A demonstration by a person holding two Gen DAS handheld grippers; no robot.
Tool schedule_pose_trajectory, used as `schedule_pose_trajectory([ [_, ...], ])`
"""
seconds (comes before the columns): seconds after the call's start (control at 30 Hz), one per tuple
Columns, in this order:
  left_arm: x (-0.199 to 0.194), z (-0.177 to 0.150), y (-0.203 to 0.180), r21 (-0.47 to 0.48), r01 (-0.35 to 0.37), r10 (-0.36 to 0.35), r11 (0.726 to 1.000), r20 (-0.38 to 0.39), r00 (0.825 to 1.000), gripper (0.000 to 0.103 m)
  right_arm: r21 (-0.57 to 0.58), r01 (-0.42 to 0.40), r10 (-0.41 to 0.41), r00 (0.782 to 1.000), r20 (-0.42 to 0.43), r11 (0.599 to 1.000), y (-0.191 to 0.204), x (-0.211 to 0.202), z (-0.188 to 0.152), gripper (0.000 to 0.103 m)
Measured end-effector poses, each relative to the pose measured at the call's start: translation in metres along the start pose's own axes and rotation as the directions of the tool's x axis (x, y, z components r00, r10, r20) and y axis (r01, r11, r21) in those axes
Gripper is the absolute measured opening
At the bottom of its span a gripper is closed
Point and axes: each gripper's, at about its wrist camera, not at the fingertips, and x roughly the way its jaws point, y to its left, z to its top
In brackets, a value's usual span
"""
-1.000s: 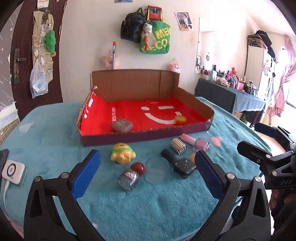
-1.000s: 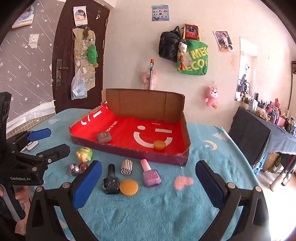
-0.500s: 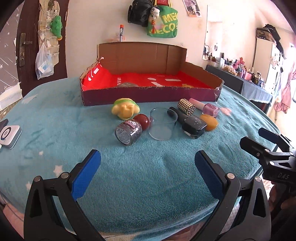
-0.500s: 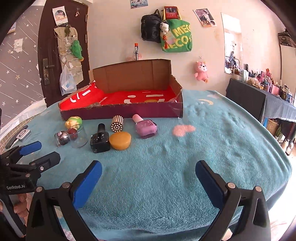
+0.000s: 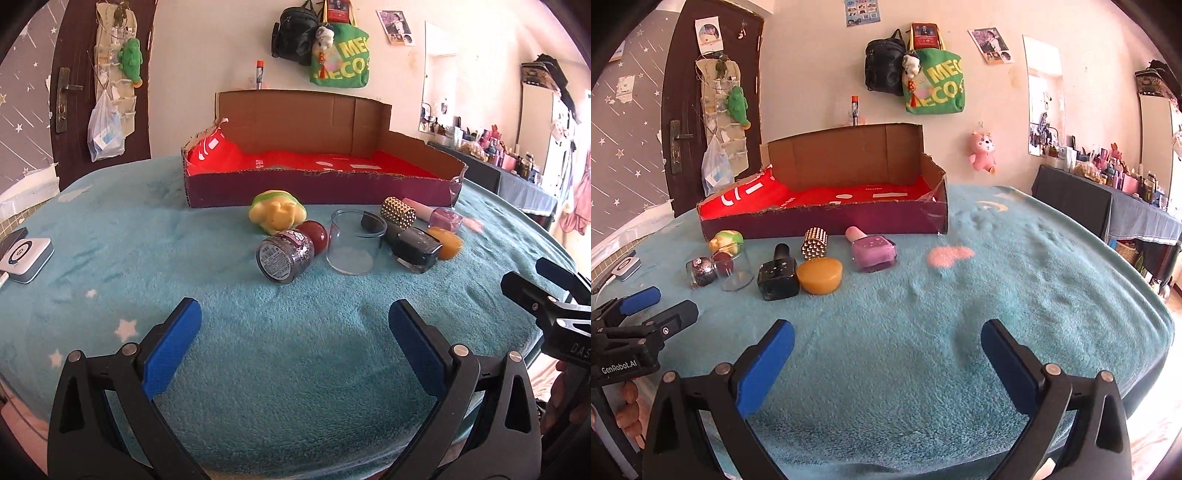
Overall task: Organize rigid objects
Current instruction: 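Withdraw both tools from the box back toward the remaining items, then grasp the red-lidded glitter jar with the left tool while the right tool grasps the second puff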
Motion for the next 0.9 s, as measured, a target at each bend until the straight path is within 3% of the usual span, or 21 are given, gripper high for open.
schedule_pose_trajectory([
  [0.37, 0.005, 0.008, 0.002, -0.009, 0.005, -0.005, 1.0, -0.01, 1.0, 0.103, 0.012, -0.001, 0.002, 1.0, -0.017, 1.0, 0.001, 0.01, -0.002, 0.103],
  [0.8, 0.022, 0.041, 0.023, -0.001, 0.053, -0.053, 0.999, -0.131, 0.99, 0.103, 0.005, -0.069, 0.069, 0.993, -0.095, 0.998, 0.011, 0.032, 0.022, 0.103],
  [0.9, 0.027, 0.045, 0.023, 0.037, 0.042, -0.036, 0.998, -0.156, 0.987, 0.097, -0.006, -0.051, 0.05, 0.992, -0.118, 0.999, 0.015, 0.04, 0.03, 0.103],
])
